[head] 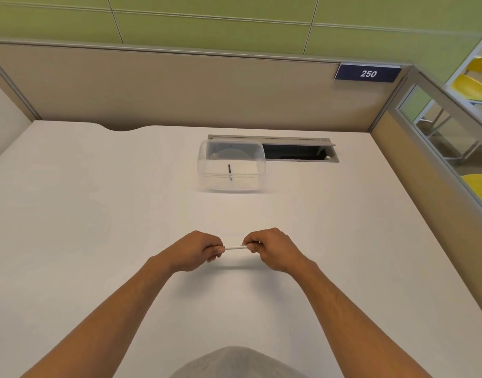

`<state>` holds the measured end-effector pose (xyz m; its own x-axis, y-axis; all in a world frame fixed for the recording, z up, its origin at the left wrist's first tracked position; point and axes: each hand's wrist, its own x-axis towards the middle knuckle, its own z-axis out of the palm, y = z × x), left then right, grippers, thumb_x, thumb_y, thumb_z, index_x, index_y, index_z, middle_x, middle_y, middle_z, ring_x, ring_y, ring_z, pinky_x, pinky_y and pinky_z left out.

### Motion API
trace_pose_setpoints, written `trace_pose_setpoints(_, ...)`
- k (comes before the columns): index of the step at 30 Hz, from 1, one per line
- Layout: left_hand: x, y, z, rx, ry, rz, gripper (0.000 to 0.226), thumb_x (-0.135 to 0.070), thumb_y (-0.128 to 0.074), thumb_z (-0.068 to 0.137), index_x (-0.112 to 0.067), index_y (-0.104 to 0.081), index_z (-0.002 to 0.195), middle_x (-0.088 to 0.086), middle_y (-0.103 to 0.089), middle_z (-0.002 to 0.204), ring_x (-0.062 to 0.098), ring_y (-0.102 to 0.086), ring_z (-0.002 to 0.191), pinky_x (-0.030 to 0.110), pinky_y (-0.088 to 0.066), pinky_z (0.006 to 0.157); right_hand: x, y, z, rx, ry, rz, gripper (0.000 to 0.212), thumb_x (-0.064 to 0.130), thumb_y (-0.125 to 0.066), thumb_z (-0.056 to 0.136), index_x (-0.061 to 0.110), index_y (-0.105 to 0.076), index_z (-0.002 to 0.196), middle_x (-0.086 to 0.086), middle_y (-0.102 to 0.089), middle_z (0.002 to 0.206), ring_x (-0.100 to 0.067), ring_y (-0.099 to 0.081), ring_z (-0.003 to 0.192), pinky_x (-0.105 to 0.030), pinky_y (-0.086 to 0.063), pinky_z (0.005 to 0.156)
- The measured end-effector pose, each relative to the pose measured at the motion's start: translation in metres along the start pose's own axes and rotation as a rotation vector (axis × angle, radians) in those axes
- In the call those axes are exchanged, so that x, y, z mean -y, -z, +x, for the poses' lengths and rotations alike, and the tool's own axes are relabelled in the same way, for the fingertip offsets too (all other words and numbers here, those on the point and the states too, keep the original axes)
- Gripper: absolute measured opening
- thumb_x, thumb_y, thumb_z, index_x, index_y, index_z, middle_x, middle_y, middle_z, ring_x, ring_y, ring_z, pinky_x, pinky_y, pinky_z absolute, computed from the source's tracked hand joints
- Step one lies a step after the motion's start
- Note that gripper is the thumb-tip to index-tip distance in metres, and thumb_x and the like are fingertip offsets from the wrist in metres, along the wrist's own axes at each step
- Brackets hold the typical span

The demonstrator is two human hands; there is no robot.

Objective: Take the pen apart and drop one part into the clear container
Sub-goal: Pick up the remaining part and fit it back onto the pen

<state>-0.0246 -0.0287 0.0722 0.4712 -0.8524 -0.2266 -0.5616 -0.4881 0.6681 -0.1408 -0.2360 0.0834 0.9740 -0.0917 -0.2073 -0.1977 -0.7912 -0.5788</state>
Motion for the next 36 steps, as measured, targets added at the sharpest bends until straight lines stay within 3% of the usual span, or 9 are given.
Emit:
trace_pose_setpoints(4, 0.001, -0.006, -0.004, -0.204, -0.187, 0.368, 0.027, -0.031, -0.045, 0.099, -0.017, -0.067, 0.091, -0.004, -0.067, 0.082, 0.020, -0.058, 0.076, 0.031, -0.045, 0.064, -0.003, 0.001, 0.000, 0.042, -0.018, 0.062, 0.019, 0.018, -0.052, 0.092, 0.028, -0.067, 0.092, 0.013, -0.067, 0.079, -0.007, -0.054, 0.072, -0.031, -0.046, 0.066)
trace_pose_setpoints(7, 0.003, -0.012, -0.007, -0.443, -0.437, 0.537, 0.035, -0.029, -0.042, 0.096, -0.011, -0.069, 0.084, 0.001, -0.066, 0.071, 0.025, -0.059, 0.062, 0.029, -0.045, 0.049, -0.004, 0.002, -0.001, 0.053, -0.040, 0.159, 0.020, 0.018, -0.052, 0.092, 0.030, -0.067, 0.088, 0.015, -0.065, 0.073, 0.001, -0.049, 0.064, -0.023, -0.038, 0.060)
trace_pose_setpoints(9, 0.005, -0.013, -0.008, -0.486, -0.481, 0.577, 0.039, -0.030, -0.039, 0.098, -0.010, -0.069, 0.082, 0.001, -0.066, 0.071, 0.024, -0.057, 0.060, 0.029, -0.044, 0.047, -0.004, 0.003, 0.000, 0.059, -0.040, 0.176, 0.020, 0.019, -0.052, 0.092, 0.032, -0.067, 0.086, 0.015, -0.065, 0.073, 0.000, -0.049, 0.063, -0.022, -0.037, 0.059)
trace_pose_setpoints(12, 0.006, -0.016, -0.006, -0.436, -0.353, 0.464, 0.035, -0.034, -0.040, 0.098, -0.012, -0.066, 0.088, 0.000, -0.065, 0.075, 0.023, -0.056, 0.064, 0.031, -0.045, 0.053, -0.004, 0.002, 0.001, 0.034, -0.044, 0.169, 0.019, 0.020, -0.052, 0.092, 0.032, -0.066, 0.086, 0.015, -0.065, 0.073, -0.003, -0.051, 0.067, -0.028, -0.042, 0.063)
trace_pose_setpoints(16, 0.005, -0.018, -0.003, -0.198, -0.040, 0.123, 0.023, -0.037, -0.036, 0.101, -0.030, -0.055, 0.091, -0.016, -0.059, 0.083, 0.007, -0.054, 0.074, 0.026, -0.044, 0.068, -0.006, -0.002, 0.001, -0.028, -0.042, 0.165, 0.015, 0.021, -0.055, 0.091, 0.031, -0.066, 0.084, 0.013, -0.065, 0.078, -0.008, -0.052, 0.070, -0.036, -0.047, 0.069)
trace_pose_setpoints(20, 0.002, -0.014, 0.000, -0.052, 0.076, -0.164, 0.031, -0.039, -0.039, 0.101, -0.028, -0.059, 0.081, -0.010, -0.065, 0.072, 0.000, -0.056, 0.064, 0.012, -0.041, 0.061, -0.005, -0.006, -0.001, -0.092, -0.003, 0.102, 0.011, 0.022, -0.058, 0.090, 0.031, -0.065, 0.088, 0.013, -0.067, 0.084, -0.009, -0.055, 0.075, -0.038, -0.049, 0.071)
trace_pose_setpoints(23, 0.002, -0.012, 0.001, 0.002, 0.118, -0.299, 0.032, -0.033, -0.043, 0.101, -0.023, -0.061, 0.077, -0.011, -0.062, 0.063, 0.005, -0.057, 0.059, 0.016, -0.045, 0.058, -0.004, -0.009, -0.002, -0.111, 0.012, 0.095, 0.012, 0.022, -0.057, 0.090, 0.031, -0.065, 0.090, 0.011, -0.068, 0.088, -0.010, -0.056, 0.078, -0.038, -0.050, 0.072)
trace_pose_setpoints(30, 0.001, -0.014, -0.004, -0.153, -0.035, -0.047, 0.022, -0.023, -0.051, 0.097, -0.024, -0.062, 0.079, -0.011, -0.059, 0.068, 0.006, -0.051, 0.063, 0.020, -0.041, 0.061, -0.006, -0.008, -0.003, -0.054, -0.028, 0.162, 0.014, 0.019, -0.058, 0.089, 0.029, -0.068, 0.086, 0.008, -0.068, 0.080, -0.011, -0.053, 0.070, -0.037, -0.047, 0.070)
trace_pose_setpoints(36, 0.003, -0.017, -0.007, -0.334, -0.263, 0.238, 0.015, -0.017, -0.055, 0.096, -0.008, -0.066, 0.091, 0.004, -0.063, 0.077, 0.023, -0.054, 0.069, 0.033, -0.044, 0.061, -0.003, -0.006, -0.004, -0.011, -0.048, 0.216, 0.025, 0.015, -0.054, 0.090, 0.033, -0.064, 0.077, 0.016, -0.063, 0.069, 0.002, -0.049, 0.062, -0.020, -0.036, 0.058)
